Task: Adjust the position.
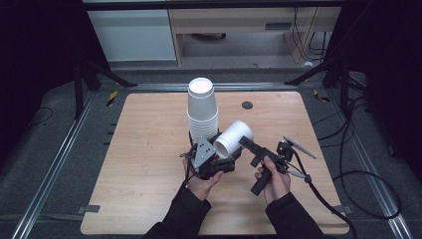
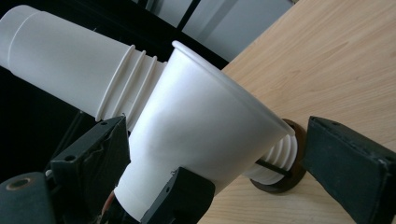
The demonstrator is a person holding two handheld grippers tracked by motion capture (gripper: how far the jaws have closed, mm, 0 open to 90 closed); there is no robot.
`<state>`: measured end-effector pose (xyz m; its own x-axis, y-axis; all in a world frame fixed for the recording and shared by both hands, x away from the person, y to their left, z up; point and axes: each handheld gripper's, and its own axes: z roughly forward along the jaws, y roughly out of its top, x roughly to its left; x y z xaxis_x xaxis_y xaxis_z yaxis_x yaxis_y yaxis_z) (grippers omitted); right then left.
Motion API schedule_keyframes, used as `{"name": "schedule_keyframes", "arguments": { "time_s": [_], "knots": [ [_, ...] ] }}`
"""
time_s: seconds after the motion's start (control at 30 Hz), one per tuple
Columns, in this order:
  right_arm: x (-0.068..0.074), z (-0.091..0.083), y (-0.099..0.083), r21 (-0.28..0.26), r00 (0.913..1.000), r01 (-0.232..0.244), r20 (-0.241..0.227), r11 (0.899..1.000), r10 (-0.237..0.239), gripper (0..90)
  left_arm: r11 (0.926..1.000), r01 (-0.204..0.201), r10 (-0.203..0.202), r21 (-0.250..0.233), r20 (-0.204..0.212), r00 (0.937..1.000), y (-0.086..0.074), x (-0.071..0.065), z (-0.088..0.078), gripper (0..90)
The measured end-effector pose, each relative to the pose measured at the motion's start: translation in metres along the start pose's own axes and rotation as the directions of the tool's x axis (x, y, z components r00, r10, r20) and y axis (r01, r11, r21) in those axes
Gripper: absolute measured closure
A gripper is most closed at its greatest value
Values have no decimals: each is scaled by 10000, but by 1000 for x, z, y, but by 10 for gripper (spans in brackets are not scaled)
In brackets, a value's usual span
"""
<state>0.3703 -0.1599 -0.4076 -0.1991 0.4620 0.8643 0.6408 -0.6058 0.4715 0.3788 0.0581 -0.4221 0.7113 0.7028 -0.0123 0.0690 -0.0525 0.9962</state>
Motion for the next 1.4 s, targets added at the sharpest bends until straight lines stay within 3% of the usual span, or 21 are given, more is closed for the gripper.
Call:
{"name": "schedule_keyframes", "arguments": {
  "time_s": [0.37,0.6,1.4],
  "knots": [
    [-2,8,-1,-30,9946,-1020,-180,9948,1019,97,9999,15,-16,-145,-77,10000,1,-3,1,197],
    [-2,8,1,-66,9914,-1261,-374,9920,1258,118,9999,-87,87,-75,21,10000,0,-4,1,198],
    [-3,9,2,-406,9971,-716,-271,9966,706,93,9987,-238,216,444,493,9985,1,-15,7,202]
  ]
}}
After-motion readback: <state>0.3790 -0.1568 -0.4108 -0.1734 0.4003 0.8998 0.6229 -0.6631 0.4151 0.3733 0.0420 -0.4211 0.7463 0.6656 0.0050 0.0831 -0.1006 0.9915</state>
